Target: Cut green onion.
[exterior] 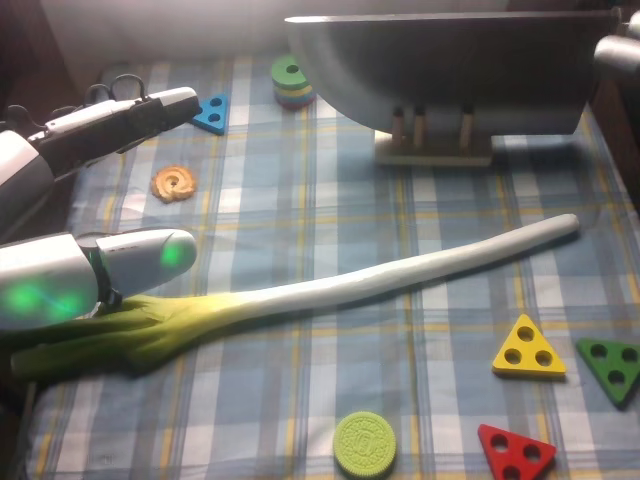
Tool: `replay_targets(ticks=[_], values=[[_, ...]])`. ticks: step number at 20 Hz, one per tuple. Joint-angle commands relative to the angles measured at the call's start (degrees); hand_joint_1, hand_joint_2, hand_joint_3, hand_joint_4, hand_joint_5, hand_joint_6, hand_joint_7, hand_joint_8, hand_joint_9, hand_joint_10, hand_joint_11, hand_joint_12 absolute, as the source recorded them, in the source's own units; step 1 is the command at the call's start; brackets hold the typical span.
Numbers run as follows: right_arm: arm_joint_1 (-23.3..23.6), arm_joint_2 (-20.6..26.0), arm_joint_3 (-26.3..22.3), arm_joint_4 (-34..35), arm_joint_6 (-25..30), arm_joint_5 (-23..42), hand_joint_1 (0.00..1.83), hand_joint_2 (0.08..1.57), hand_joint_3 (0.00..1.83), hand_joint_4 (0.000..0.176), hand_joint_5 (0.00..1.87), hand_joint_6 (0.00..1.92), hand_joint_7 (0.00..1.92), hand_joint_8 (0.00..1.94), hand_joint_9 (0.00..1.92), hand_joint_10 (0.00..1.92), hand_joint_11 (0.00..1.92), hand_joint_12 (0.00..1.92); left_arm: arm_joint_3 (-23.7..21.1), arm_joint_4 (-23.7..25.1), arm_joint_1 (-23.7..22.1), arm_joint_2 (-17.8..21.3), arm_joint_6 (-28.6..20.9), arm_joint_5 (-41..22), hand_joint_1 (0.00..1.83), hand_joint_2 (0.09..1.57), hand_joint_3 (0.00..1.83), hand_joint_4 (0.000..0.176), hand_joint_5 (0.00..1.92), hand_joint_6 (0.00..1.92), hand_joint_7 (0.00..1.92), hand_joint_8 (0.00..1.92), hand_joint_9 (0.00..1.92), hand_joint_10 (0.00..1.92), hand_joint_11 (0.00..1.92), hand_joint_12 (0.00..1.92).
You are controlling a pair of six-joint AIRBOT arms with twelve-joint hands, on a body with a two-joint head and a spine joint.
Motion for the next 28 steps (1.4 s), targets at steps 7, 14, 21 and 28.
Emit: replay_targets(ticks=[7,14,21,28], values=[[5.3,-0.8,4.5,8.4,-1.6,7.4,0.74,0.78,0.02,0.176,0.00,0.00,0.00,0.00,0.00,0.00,0.00,0.00,0.4,0.3,-0.2,-0.5,-0.7,-6.2,0.54,1.04,0.00,0.176,0.28,0.00,0.15,0.00,0.18,0.00,0.00,0.49],[17.1,-4.5,11.2,8.3,-8.6,-11.5,0.79,0.83,0.01,0.176,0.00,0.00,0.00,0.00,0.00,0.00,0.00,0.00,0.6,0.3,-0.2,-0.6,-0.8,-5.9,0.59,1.04,0.00,0.173,0.30,0.01,0.18,0.00,0.18,0.01,0.00,0.48],[24.3,-6.7,16.6,7.8,-12.6,-25.5,0.85,0.83,0.01,0.176,0.00,0.00,0.00,0.00,0.00,0.00,0.00,0.00,0.7,0.3,-0.2,-0.6,-1.0,-5.7,0.59,1.03,0.00,0.166,0.31,0.00,0.19,0.00,0.21,0.00,0.00,0.51],[26.9,-9.3,20.1,7.9,-12.6,-30.0,0.86,0.85,0.01,0.176,0.00,0.00,0.00,0.00,0.00,0.00,0.00,0.00,0.6,0.5,-0.2,-0.5,-1.5,-6.1,0.62,1.02,0.00,0.173,0.31,0.00,0.18,0.01,0.20,0.01,0.00,0.40]])
